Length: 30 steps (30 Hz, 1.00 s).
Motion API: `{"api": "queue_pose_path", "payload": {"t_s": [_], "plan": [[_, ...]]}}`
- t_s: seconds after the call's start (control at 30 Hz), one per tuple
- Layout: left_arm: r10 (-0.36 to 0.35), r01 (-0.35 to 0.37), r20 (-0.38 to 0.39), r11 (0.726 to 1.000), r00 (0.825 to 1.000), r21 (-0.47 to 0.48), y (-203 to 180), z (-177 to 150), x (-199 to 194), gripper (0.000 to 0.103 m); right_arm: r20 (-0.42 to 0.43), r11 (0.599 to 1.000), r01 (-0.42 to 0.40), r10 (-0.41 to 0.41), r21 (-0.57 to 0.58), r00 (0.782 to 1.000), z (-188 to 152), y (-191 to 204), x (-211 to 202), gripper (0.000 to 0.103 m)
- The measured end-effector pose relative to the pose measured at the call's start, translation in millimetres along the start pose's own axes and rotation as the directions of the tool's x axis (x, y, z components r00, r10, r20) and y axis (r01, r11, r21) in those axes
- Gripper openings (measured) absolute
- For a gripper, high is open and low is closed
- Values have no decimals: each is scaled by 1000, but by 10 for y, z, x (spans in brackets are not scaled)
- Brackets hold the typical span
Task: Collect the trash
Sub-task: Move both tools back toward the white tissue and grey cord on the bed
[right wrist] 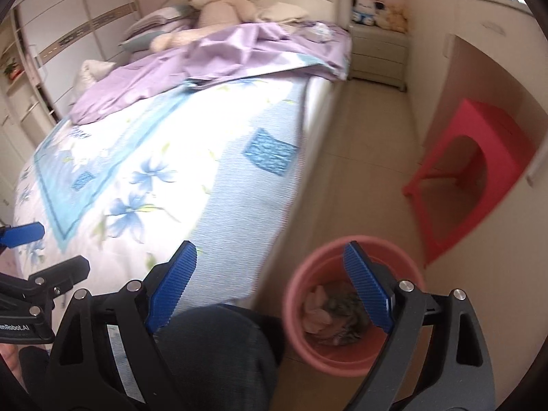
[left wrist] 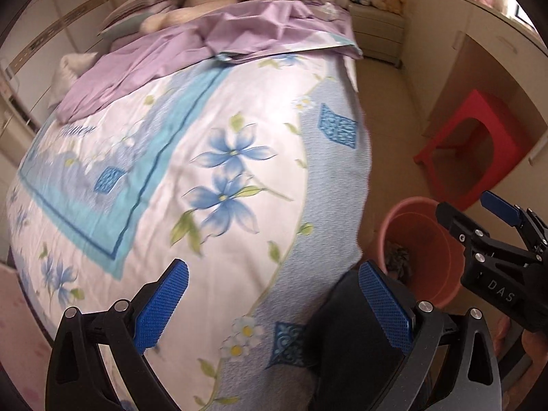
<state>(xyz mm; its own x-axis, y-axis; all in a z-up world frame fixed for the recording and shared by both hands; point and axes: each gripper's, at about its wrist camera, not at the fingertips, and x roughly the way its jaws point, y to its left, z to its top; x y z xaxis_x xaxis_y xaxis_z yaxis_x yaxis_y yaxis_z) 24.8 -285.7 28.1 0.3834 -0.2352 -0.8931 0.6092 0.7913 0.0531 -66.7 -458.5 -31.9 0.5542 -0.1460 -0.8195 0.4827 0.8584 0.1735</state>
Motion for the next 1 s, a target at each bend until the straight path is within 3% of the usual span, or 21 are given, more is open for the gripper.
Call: {"api": "queue_pose_path", "payload": {"t_s": [0.53, 1.0], "plan": [[94, -97, -23, 974, 995, -205, 1183, -707, -324, 98, -28, 962, -155, 153, -226, 988, -24, 1462, -127, 85], [130, -155, -90, 916, 987, -371, 1945, -1573, -371, 98, -136, 883, -255, 218, -395, 966, -529, 2438, -191, 85]]}}
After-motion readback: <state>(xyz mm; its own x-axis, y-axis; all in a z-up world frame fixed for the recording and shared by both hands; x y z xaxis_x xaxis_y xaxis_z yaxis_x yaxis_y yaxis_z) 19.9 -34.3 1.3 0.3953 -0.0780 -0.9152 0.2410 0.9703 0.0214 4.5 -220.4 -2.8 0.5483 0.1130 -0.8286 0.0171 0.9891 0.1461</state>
